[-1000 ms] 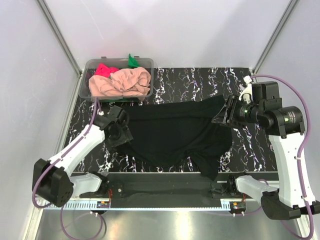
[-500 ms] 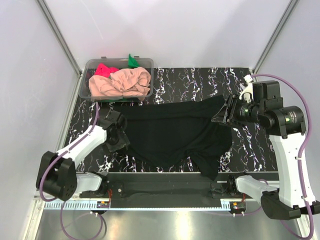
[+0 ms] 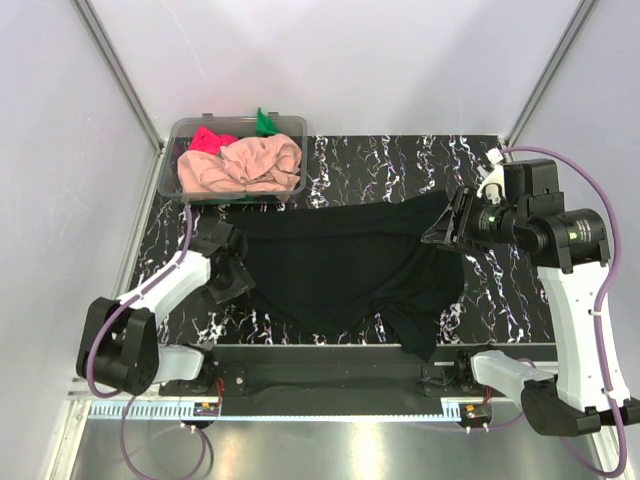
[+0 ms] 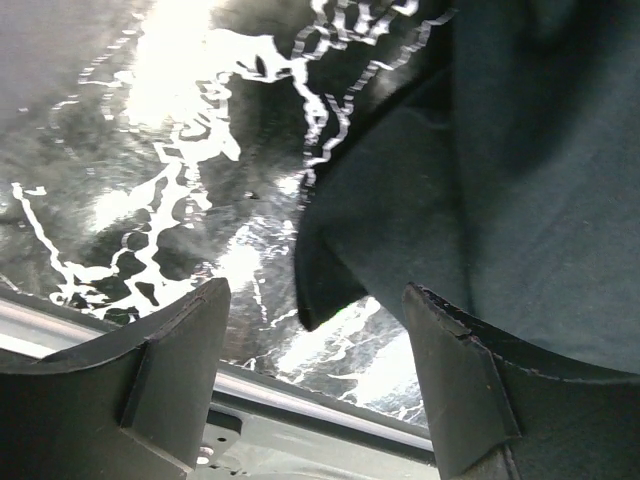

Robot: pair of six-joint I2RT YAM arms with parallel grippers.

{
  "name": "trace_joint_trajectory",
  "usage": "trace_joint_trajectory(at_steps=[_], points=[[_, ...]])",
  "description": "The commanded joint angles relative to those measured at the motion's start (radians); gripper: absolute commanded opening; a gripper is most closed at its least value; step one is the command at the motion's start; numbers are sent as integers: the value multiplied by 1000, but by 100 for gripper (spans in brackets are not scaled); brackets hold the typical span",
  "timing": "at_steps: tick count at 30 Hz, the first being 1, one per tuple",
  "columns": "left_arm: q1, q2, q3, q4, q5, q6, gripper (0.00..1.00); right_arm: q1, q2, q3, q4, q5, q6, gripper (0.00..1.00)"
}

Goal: Fold and stack the t-shirts
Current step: Fold the tshirt

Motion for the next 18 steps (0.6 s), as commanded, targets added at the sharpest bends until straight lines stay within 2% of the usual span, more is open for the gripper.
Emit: trace_joint_trajectory(at_steps=[1,5,12,18], points=[[25,-71,-13,-10,-12,25,74,9,10,12,-273,-2,-26,50],[42,-111,-39,-24,-22,35,74,9,4,-11,-262,-1,-33,50],[50,-52,-43,35,-7,57,72,7,-2,-7,-262,-8,-29,50],[53,21,-34,88,7,71,61,9,4,-2,-261,-8,-24,50]])
